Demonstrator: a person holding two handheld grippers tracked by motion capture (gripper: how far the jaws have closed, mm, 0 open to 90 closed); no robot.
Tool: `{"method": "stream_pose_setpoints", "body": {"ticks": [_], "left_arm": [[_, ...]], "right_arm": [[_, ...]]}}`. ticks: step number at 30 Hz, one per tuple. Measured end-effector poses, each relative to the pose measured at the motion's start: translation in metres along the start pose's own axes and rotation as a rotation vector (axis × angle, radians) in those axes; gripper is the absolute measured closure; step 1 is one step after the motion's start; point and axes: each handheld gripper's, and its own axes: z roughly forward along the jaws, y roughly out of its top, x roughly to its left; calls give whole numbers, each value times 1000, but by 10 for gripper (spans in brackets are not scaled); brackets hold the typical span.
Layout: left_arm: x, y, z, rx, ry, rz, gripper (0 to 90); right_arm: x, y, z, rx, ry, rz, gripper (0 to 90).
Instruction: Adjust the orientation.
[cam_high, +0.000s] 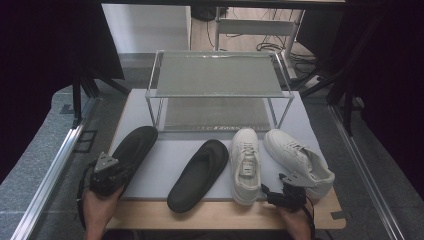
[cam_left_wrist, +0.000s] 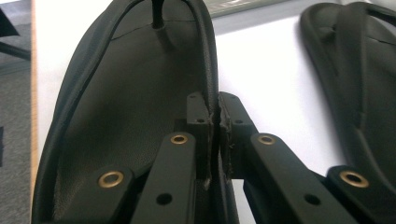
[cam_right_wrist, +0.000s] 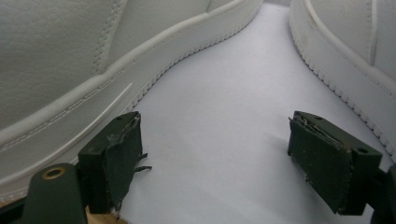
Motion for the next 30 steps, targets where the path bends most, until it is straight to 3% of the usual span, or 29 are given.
{"method": "stream_pose_setpoints", "body": {"ticks": [9, 19, 30], "left_arm": [[-18, 3, 5, -2, -46, 40, 843], [-26, 9, 24, -7, -62, 49, 842], [-41, 29, 48, -18, -82, 75, 842]], "right_arm": [[0, 0, 0, 0, 0, 0, 175], [0, 0, 0, 0, 0, 0, 175], [0, 0, 0, 0, 1, 0, 175]]}}
